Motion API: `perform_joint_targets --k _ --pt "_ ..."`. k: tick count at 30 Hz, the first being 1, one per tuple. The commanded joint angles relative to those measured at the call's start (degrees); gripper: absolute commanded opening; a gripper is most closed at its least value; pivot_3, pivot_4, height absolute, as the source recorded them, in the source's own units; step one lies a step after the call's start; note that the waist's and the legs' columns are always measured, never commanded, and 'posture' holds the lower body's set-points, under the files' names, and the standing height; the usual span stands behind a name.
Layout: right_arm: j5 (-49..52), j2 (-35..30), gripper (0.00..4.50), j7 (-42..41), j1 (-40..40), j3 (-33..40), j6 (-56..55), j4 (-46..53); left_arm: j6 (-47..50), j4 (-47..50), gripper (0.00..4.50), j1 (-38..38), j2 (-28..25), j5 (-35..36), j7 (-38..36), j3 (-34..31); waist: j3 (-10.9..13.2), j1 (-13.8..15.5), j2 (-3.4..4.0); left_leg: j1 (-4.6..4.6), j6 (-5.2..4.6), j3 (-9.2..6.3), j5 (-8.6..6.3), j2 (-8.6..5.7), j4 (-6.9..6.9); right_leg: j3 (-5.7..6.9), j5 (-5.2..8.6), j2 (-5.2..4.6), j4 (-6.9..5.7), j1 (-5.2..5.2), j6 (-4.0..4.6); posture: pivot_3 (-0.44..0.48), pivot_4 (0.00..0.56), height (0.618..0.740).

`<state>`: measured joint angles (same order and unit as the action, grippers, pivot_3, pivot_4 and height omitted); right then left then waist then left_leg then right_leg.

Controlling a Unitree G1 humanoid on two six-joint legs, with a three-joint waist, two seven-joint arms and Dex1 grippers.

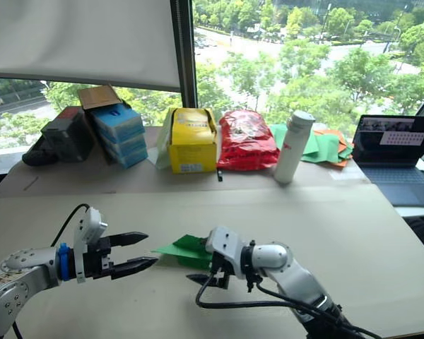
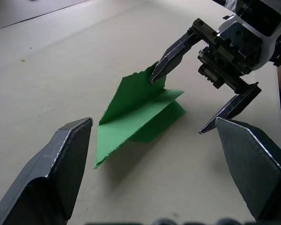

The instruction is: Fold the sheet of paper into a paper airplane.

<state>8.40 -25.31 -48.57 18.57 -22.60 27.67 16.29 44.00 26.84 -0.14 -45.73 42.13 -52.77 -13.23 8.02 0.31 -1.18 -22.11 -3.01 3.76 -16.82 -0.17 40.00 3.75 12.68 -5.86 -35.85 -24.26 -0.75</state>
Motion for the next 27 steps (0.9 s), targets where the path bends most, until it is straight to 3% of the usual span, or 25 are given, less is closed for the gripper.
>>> perform_joint_targets --k 1,9,18,22,27 --pt "4.07 2.29 4.5 1.14 2.34 4.35 3.24 -0.64 -0.46 1.5 4.47 -0.72 -0.58 0.97 0.0 -0.61 0.0 -0.01 0.0 -0.01 0.0 0.0 0.0 0.0 0.0 -0.01 0.0 0.0 0.0 0.0 0.0 0.0 0.15 0.74" --pt "8.39 3.82 4.5 2.25 5.09 8.11 10.73 -1.31 -1.18 2.13 4.47 0.02 0.21 0.87 0.62 0.31 0.0 -0.08 0.01 -0.01 0.0 -0.02 0.0 0.0 -0.03 -0.04 0.0 -0.15 -0.01 -0.01 0.01 0.0 0.15 0.74" --pt "10.6 3.53 4.5 -0.43 5.54 9.68 6.93 2.78 -2.28 1.35 4.47 0.39 0.56 0.17 0.36 1.02 0.02 -0.29 0.04 -0.02 0.01 -0.01 0.0 0.0 -0.04 -0.04 0.0 0.07 -0.02 -0.03 0.01 0.0 0.15 0.74" --pt "12.4 -0.75 4.5 -6.35 3.57 5.03 7.4 9.08 -2.94 0.76 4.47 0.73 0.33 -0.34 0.1 1.22 0.02 -0.22 0.04 -0.01 -0.01 -0.02 -0.01 0.01 -0.04 -0.03 0.0 0.07 0.01 -0.01 0.01 0.0 0.15 0.74" --pt "8.52 -0.13 4.5 -4.13 3.16 0.17 6.74 6.33 -3.61 0.18 4.47 0.83 -0.07 -1.36 -0.42 1.63 0.02 -0.24 0.04 0.01 -0.03 -0.01 -0.02 0.01 -0.04 -0.04 0.0 0.06 -0.01 -0.01 0.01 0.0 0.15 0.74"
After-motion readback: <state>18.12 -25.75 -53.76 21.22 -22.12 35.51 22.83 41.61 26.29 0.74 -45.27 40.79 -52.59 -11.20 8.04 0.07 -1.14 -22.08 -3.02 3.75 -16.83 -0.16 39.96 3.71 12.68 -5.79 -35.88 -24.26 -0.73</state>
